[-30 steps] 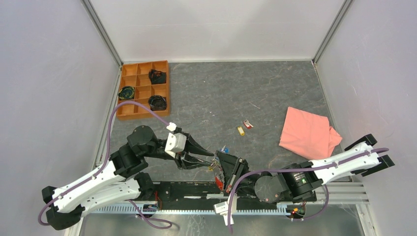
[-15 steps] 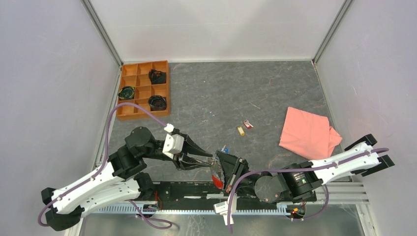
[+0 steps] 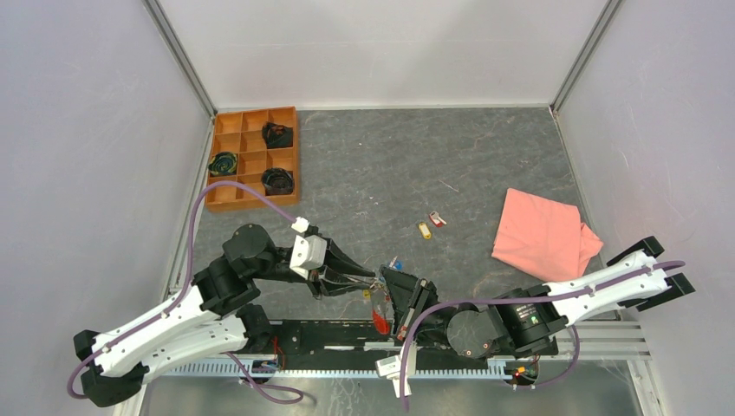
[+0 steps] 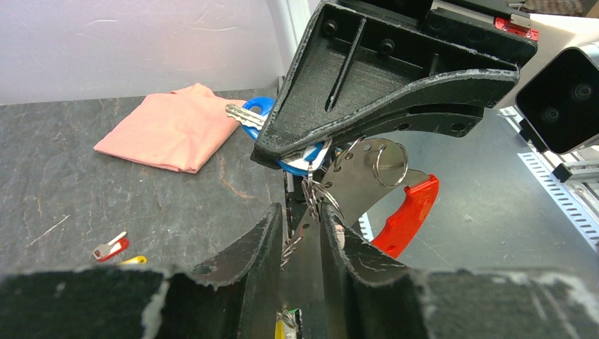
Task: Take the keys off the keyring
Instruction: Remove the key from the keyring.
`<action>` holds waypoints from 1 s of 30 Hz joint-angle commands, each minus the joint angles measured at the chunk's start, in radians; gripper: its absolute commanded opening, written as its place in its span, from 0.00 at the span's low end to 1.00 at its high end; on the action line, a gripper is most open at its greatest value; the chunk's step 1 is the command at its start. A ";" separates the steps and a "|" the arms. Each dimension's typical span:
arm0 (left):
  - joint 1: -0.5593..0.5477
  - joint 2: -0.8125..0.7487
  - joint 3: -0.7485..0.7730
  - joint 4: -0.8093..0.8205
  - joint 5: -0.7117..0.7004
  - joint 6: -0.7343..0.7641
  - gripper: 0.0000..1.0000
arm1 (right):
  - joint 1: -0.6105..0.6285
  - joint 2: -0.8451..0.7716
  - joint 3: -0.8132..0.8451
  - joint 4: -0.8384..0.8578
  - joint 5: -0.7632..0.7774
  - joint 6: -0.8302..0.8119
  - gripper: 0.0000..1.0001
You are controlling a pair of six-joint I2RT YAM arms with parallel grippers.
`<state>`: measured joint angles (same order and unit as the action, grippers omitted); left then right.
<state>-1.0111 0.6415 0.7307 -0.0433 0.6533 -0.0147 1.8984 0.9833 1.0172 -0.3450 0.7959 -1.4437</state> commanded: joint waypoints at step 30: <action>0.000 -0.104 -0.106 0.222 -0.119 -0.012 0.02 | 0.008 -0.074 -0.031 0.088 0.029 0.162 0.00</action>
<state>-1.0115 0.5850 0.6464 0.1005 0.6201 -0.0185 1.8984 0.9577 1.0042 -0.3202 0.7959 -1.3560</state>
